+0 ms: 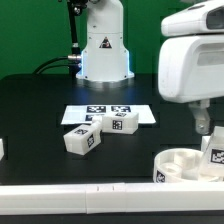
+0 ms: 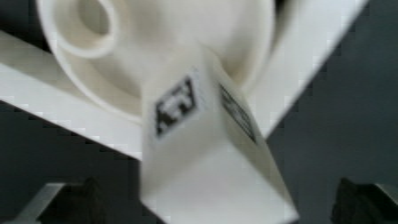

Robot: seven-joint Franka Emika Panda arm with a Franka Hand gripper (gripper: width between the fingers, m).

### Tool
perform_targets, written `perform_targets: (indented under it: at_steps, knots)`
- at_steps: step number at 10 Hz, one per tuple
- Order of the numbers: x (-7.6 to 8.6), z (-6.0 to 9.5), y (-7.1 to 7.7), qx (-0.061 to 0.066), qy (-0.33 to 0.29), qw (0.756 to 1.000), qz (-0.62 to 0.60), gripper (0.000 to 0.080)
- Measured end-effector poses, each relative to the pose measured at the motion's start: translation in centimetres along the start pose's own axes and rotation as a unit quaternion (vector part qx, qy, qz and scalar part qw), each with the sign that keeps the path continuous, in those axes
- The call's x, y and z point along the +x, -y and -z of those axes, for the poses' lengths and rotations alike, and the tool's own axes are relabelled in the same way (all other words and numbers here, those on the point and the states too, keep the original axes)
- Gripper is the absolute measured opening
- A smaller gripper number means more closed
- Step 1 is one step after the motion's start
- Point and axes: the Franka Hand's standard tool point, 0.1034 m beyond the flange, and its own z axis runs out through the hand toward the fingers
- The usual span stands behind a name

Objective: Assemble stool

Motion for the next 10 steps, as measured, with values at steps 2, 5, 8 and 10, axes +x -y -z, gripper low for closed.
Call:
perform_targets:
  at_steps: [2,5,8,10]
  knots:
    - [-0.2,-0.1,-0.4,-0.007,0.005,0.998,0.062,0.0649]
    - [0.7,-1.9,0.3,-0.030,0.030,0.971,0.236,0.0649]
    - [0.2,-2.6,0.2,-0.030,0.035,0.971,0.235,0.0647]
    - [0.2,-2.6,0.2,-0.030,0.034,0.978,0.202,0.0472]
